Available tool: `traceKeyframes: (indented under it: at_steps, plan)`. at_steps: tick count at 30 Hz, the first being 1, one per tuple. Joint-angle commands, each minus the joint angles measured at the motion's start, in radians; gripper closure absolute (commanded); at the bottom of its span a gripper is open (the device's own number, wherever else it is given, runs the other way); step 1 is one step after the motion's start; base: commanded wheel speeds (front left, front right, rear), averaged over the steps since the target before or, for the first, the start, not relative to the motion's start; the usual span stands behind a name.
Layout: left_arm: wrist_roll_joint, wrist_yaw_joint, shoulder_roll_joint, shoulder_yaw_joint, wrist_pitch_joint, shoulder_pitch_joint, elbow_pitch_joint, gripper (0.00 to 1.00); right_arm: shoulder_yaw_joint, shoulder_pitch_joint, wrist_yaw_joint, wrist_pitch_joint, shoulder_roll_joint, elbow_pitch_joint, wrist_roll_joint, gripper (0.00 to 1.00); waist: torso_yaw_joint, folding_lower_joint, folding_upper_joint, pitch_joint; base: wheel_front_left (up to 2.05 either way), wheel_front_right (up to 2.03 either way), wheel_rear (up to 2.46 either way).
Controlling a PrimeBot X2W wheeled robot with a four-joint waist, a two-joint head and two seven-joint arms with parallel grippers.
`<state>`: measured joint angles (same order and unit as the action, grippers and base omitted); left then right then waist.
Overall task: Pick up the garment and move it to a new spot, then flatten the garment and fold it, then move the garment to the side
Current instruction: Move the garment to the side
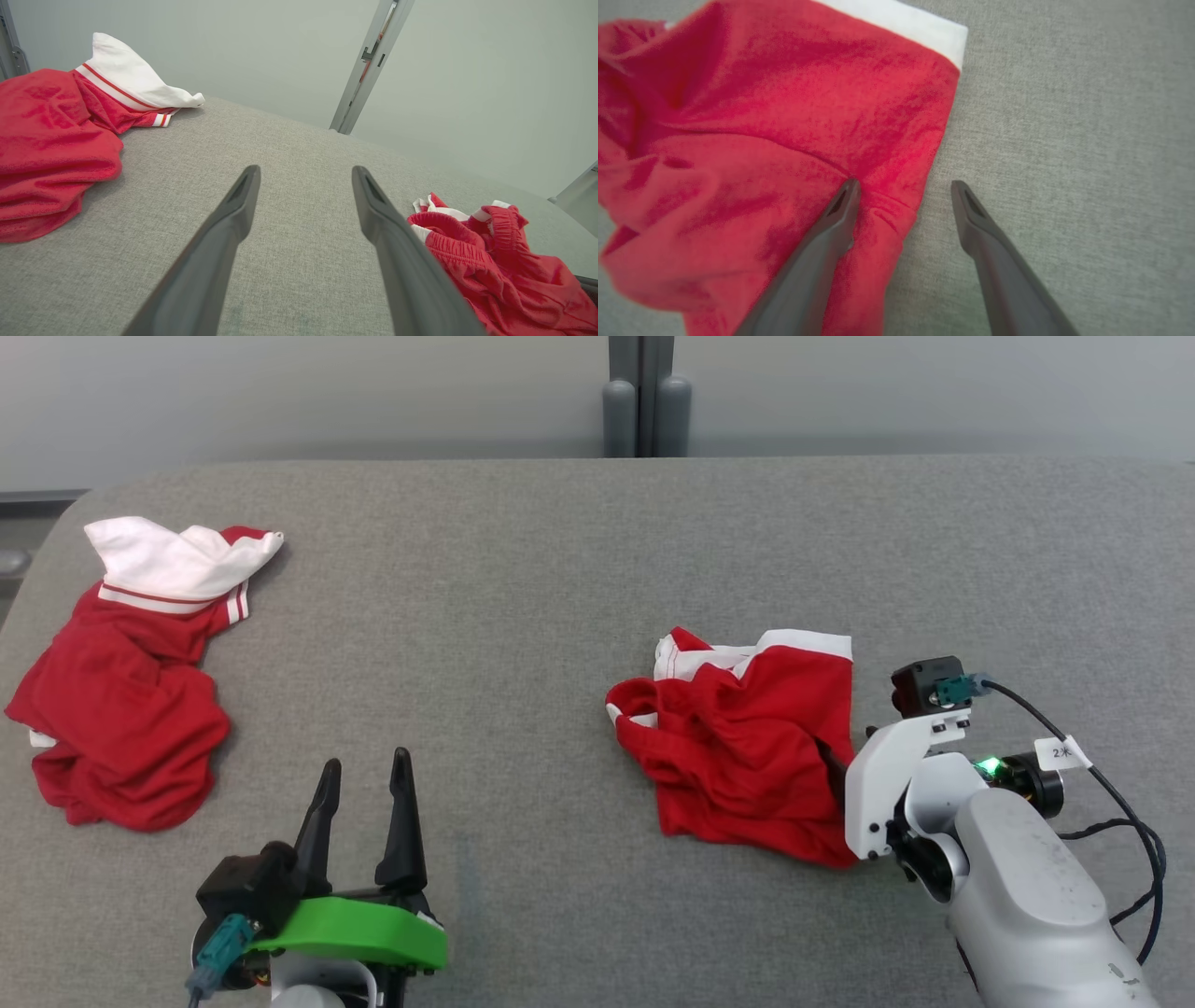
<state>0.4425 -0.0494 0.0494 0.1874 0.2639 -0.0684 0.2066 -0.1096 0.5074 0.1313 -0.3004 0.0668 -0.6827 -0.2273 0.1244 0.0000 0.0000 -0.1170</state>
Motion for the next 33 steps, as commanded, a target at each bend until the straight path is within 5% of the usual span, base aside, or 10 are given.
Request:
traceKeyframes:
  at_steps: [1, 5, 6, 7, 10, 11, 20, 33]
  plan:
    - [0.007, -0.001, 0.002, -0.003, 0.001, -0.013, 0.0, 0.0, -0.012, 0.015, -0.001, -0.007, 0.004, -0.018, -0.009, 0.0, 0.011, 0.0, 0.0, -0.011, 0.0, 0.0, 0.0]
    - [0.006, -0.002, 0.002, 0.001, 0.001, -0.014, -0.002, 0.0, -0.044, 0.027, -0.001, -0.014, -0.003, -0.065, -0.04, 0.0, 0.015, 0.0, 0.0, -0.015, 0.0, 0.0, 0.0]
    - [0.005, -0.001, 0.002, 0.003, 0.001, -0.014, -0.003, 0.0, -0.052, 0.03, -0.001, -0.014, -0.005, -0.074, -0.049, 0.19, 0.015, 0.0, 0.0, -0.016, 0.0, 0.0, 0.0]
    - [0.003, -0.002, 0.002, 0.006, 0.001, -0.015, -0.004, 0.0, -0.061, 0.032, -0.001, -0.01, -0.007, -0.086, -0.059, 0.52, 0.015, 0.0, 0.0, -0.016, 0.0, 0.0, 0.0]
    - [-0.004, -0.005, 0.002, 0.009, 0.001, -0.019, -0.006, 0.0, -0.084, 0.045, 0.0, 0.008, -0.011, -0.109, -0.071, 0.94, 0.009, 0.0, 0.0, -0.019, 0.0, 0.0, 0.0]
    - [-0.007, -0.005, 0.002, 0.01, 0.001, -0.022, -0.009, 0.0, -0.089, 0.052, -0.001, 0.019, -0.01, -0.114, -0.071, 1.0, 0.004, 0.0, 0.0, -0.022, 0.0, 0.0, 0.0]
    - [-0.015, -0.011, 0.002, 0.0, 0.001, -0.04, -0.045, 0.0, -0.067, 0.135, -0.001, 0.135, 0.039, -0.149, -0.05, 1.0, -0.086, 0.0, 0.0, -0.051, 0.0, 0.0, 0.0]
    - [-0.078, -0.033, 0.002, 0.008, 0.001, -0.1, -0.051, 0.0, 0.061, 0.219, -0.001, 0.247, 0.132, -0.206, -0.024, 1.0, -0.326, 0.0, 0.0, -0.141, 0.0, 0.0, 0.0]
